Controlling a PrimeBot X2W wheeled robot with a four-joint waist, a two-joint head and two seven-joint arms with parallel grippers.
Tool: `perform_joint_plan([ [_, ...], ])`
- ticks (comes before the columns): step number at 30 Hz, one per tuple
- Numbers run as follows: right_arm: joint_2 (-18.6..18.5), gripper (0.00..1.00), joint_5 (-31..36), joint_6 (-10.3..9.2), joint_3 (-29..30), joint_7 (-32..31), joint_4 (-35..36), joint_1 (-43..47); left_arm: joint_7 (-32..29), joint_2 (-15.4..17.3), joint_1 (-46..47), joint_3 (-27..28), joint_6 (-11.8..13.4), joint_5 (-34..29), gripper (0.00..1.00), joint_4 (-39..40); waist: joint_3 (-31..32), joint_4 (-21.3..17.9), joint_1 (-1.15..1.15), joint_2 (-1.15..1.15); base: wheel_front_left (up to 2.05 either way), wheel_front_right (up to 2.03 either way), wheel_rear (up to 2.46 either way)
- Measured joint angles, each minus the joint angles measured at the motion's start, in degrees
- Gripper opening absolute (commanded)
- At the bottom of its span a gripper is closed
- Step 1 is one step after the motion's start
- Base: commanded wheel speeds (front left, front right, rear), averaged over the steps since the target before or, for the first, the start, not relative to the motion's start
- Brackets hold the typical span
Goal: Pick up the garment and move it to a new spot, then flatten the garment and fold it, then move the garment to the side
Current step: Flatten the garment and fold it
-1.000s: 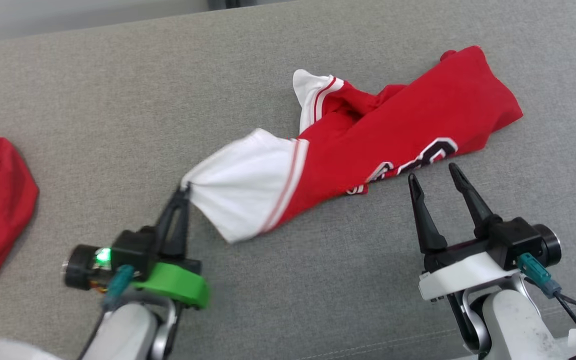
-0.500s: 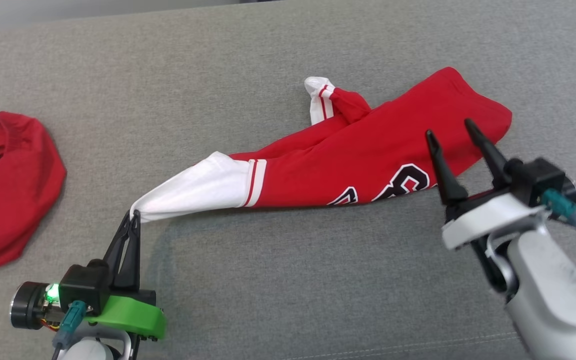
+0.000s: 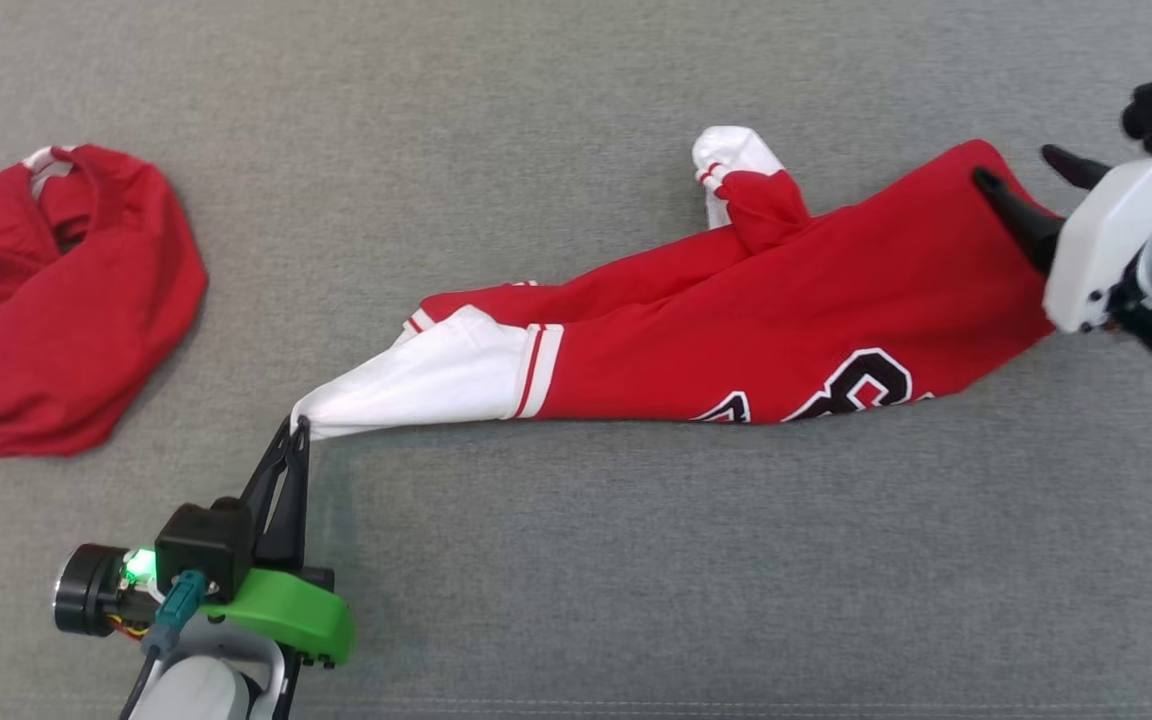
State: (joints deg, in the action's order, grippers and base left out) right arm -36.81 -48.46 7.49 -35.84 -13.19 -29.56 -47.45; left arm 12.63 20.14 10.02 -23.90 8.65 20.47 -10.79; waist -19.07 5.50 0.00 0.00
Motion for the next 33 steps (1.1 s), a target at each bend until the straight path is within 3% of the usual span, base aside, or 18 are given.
perform_joint_plan([
  [3,-2.50,1.00,-1.52,0.00,-2.77,-3.26,-1.56,-2.03,0.13,-0.47,1.22,-0.60,-0.48,-0.16,0.00,-0.92,-0.90,1.58,0.00,0.00,0.00,0.00,0.00],
  [7,-2.99,1.00,-7.14,0.00,-5.61,-7.59,-2.37,-2.58,0.57,-1.23,2.89,-1.21,-1.10,-0.30,0.00,-2.42,-2.06,3.50,0.00,0.00,0.00,0.00,0.00],
  [8,-3.02,0.78,-8.06,0.00,-6.30,-8.32,-2.20,-2.65,0.60,-1.37,3.08,-1.31,-1.10,-0.30,0.00,-2.63,-2.27,3.82,0.00,0.00,0.00,0.00,0.00],
  [10,-3.63,0.00,-8.81,0.00,-7.91,-8.18,-1.45,-3.31,0.92,-1.78,3.72,-1.52,-1.29,-0.35,0.00,-2.92,-2.82,4.43,0.00,0.00,0.00,0.00,0.00],
  [15,-5.17,0.00,-8.09,0.00,-11.36,-1.93,0.41,-5.80,1.82,-2.34,5.54,-1.34,-1.59,-1.14,0.00,-2.30,-3.33,4.54,0.00,0.00,0.00,0.00,0.00],
  [26,-11.12,0.00,-3.69,-0.01,-11.22,25.48,2.04,-9.62,2.42,-3.01,6.04,3.61,-1.87,-6.56,0.00,10.90,-1.87,0.27,0.00,0.00,0.00,0.00,0.00],
  [30,-13.67,0.00,0.14,0.00,-11.28,27.93,4.95,-3.89,2.42,-3.96,3.05,4.81,-3.09,-6.67,0.00,12.26,-1.85,-1.55,0.00,0.00,0.00,0.00,0.00],
  [33,-13.88,0.00,3.80,0.00,-7.11,28.13,8.21,1.87,2.42,-4.81,1.51,5.28,-3.93,-6.97,0.00,12.00,-2.41,-2.64,0.00,0.00,0.00,0.00,0.00],
])
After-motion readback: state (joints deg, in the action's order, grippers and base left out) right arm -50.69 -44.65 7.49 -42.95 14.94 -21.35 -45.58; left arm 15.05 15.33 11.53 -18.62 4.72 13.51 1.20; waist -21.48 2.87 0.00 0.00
